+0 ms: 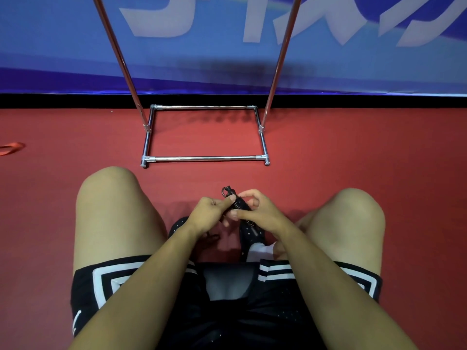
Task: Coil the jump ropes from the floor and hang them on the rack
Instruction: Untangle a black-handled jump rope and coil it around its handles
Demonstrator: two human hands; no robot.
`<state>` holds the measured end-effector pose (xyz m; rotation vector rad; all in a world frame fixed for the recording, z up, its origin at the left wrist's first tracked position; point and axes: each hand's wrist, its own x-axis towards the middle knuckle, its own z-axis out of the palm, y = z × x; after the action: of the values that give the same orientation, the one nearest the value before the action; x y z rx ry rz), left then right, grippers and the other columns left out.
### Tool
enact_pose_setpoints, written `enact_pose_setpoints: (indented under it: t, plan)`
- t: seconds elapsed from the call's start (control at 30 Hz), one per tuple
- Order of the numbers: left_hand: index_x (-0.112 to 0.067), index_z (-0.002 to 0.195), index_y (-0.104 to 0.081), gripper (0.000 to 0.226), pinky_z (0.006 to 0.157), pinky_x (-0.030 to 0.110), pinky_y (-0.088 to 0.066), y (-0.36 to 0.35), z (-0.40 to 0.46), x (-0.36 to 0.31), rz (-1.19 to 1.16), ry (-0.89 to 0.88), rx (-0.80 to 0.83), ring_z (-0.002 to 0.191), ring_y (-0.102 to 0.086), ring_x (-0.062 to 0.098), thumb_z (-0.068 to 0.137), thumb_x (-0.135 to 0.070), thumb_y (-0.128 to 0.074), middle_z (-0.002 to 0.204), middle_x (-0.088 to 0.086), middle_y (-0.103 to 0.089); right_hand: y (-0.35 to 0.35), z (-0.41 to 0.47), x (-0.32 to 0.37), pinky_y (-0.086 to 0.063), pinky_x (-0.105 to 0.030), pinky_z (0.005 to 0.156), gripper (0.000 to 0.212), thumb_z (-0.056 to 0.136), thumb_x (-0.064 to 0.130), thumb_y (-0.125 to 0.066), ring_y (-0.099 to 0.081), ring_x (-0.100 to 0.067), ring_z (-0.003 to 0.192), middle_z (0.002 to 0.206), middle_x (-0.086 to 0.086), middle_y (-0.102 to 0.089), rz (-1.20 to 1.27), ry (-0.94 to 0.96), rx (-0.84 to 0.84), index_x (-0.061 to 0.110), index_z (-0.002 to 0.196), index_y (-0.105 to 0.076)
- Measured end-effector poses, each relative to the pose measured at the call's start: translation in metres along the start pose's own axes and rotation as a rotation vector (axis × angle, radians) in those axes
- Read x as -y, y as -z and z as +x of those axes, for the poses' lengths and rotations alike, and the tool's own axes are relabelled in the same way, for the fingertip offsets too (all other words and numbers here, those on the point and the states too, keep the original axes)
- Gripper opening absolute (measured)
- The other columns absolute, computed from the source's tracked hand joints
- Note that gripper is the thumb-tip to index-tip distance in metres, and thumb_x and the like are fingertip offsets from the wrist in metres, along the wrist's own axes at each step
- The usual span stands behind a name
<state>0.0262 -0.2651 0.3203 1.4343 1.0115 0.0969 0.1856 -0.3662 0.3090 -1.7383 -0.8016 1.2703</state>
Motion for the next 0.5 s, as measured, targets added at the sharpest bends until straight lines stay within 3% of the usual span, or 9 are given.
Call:
enact_pose_setpoints:
  t: [0.07, 0.17, 0.27, 0.37, 0.43, 0.5]
  plan:
    - [-0.024, 0.066, -0.077, 0.049, 0.057, 0.031, -0.036, 0.0027, 0.0000, -0.0025, -0.031, -0.036, 0.033, 0.059, -0.048, 0.025, 0.095, -0.059, -0.059, 0.060, 0.008, -0.069, 0.0012, 0.0010, -0.0007, -0.056, -0.042, 0.099, 0.060, 0.072, 0.039, -0.089, -0.071, -0.016, 0.103, 0.113, -0.003, -0.072, 0.115, -0.040, 0.098, 0.031, 0.125, -0.062]
    - [-0.018, 0.071, -0.077, 0.045, 0.053, 0.022, -0.042, 0.0010, -0.0024, -0.0077, -0.100, -0.078, 0.080, 0.053, -0.057, 0.015, 0.101, -0.044, -0.057, 0.067, 0.011, -0.073, -0.0009, -0.0006, -0.0011, -0.057, -0.039, 0.088, 0.044, 0.090, 0.029, -0.076, -0.068, -0.015, 0.095, 0.106, -0.008, -0.068, 0.201, -0.057, 0.265, 0.020, 0.130, -0.061]
    - [-0.004, 0.089, -0.074, 0.039, 0.052, 0.020, -0.050, -0.0019, 0.0006, -0.0047, -0.158, -0.023, 0.112, 0.054, -0.065, 0.015, 0.104, -0.036, -0.056, 0.079, 0.016, -0.077, -0.0024, -0.0048, 0.0026, -0.059, -0.033, 0.074, 0.034, 0.096, 0.021, -0.072, -0.071, -0.015, 0.089, 0.099, -0.001, -0.073, 0.100, -0.020, 0.200, 0.024, 0.129, -0.062]
    - [0.002, 0.094, -0.073, 0.037, 0.052, 0.020, -0.054, -0.0002, 0.0049, -0.0006, -0.132, 0.052, 0.083, 0.053, -0.068, 0.015, 0.103, -0.032, -0.059, 0.078, 0.012, -0.076, -0.0020, -0.0067, 0.0024, -0.048, -0.021, 0.054, 0.031, 0.094, 0.020, -0.073, -0.066, -0.008, 0.067, 0.076, 0.013, -0.071, -0.092, 0.046, 0.148, 0.031, 0.121, -0.062]
    - [0.006, 0.094, -0.073, 0.040, 0.051, 0.021, -0.054, 0.0009, 0.0051, -0.0001, -0.127, 0.082, 0.071, 0.052, -0.067, 0.014, 0.101, -0.032, -0.062, 0.080, 0.013, -0.076, -0.0030, -0.0063, 0.0002, -0.044, -0.017, 0.051, 0.032, 0.095, 0.019, -0.072, -0.058, -0.007, 0.060, 0.065, 0.017, -0.066, -0.135, 0.062, 0.131, 0.031, 0.122, -0.060]
    - [0.007, 0.090, -0.074, 0.044, 0.051, 0.021, -0.053, 0.0021, 0.0063, 0.0019, -0.107, 0.091, 0.029, 0.052, -0.066, 0.016, 0.098, -0.035, -0.066, 0.079, 0.016, -0.076, -0.0059, -0.0058, 0.0005, -0.045, -0.022, 0.053, 0.027, 0.098, 0.029, -0.068, -0.058, -0.009, 0.065, 0.072, 0.014, -0.067, -0.121, 0.055, 0.111, 0.032, 0.124, -0.061]
